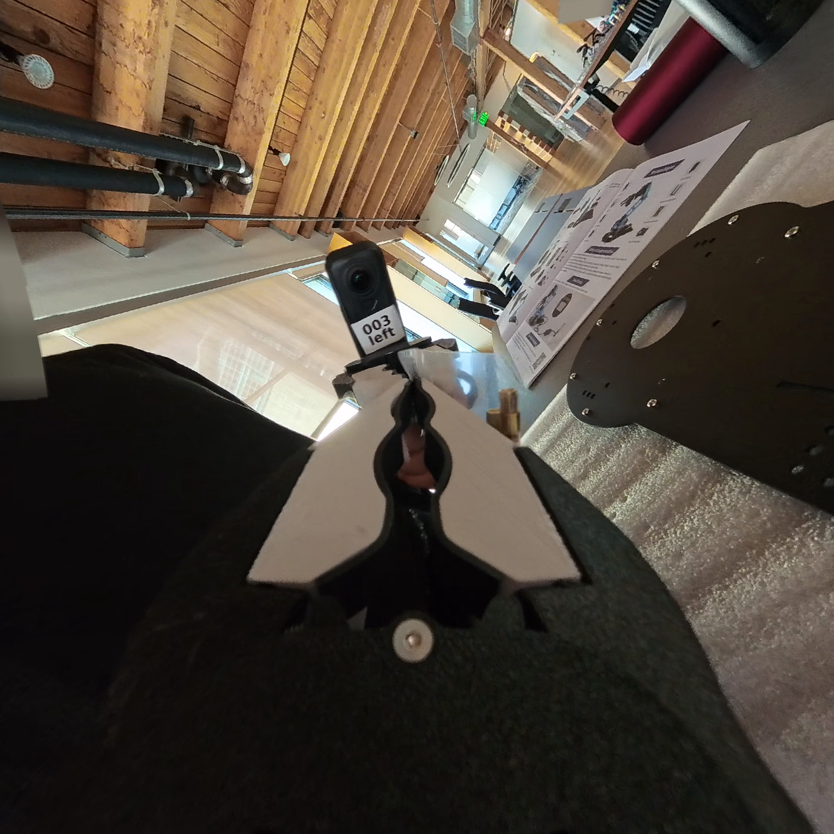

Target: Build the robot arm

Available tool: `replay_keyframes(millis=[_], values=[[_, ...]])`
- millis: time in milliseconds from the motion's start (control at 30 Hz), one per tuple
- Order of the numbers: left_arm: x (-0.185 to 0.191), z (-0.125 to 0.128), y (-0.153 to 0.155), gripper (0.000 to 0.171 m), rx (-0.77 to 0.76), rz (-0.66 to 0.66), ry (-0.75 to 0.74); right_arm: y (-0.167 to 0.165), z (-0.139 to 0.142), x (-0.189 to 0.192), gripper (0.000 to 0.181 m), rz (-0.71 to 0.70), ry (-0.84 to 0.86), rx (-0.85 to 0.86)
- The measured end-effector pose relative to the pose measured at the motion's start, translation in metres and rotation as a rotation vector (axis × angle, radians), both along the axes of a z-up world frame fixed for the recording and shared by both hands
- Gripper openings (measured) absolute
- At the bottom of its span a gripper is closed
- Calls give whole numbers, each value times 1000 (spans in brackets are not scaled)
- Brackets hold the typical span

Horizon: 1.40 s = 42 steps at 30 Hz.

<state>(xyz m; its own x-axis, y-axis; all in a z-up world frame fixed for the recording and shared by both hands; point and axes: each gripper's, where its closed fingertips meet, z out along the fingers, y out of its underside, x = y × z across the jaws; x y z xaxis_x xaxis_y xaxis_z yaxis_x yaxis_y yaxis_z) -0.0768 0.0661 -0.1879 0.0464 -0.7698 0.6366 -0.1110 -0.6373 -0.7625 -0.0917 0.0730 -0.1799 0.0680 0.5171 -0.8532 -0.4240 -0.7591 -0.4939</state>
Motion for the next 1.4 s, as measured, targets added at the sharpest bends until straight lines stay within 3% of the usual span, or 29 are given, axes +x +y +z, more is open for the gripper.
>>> replay_keyframes(millis=[400,667,1100,1200,1267,1333,1400], values=[[-3,6,-1,4,-1,-18,-23,1,5,0,0,-8,-18,31],[-3,-1,0,7,22,-18,20,6,-5,-2,1,-79,-302,149],[1,-3,-2,0,59,-14,41,3,-7,-3,0,-47,-322,154],[-8,-15,8,0,102,24,123,8,-11,12,2,-77,-385,153],[-20,-27,16,0,163,48,211,-1,-23,21,8,-31,-492,171],[-31,-40,17,0,230,36,300,-22,-52,21,11,90,-729,248],[-36,-53,7,2,296,-29,372,-48,-71,9,17,230,-827,318]])
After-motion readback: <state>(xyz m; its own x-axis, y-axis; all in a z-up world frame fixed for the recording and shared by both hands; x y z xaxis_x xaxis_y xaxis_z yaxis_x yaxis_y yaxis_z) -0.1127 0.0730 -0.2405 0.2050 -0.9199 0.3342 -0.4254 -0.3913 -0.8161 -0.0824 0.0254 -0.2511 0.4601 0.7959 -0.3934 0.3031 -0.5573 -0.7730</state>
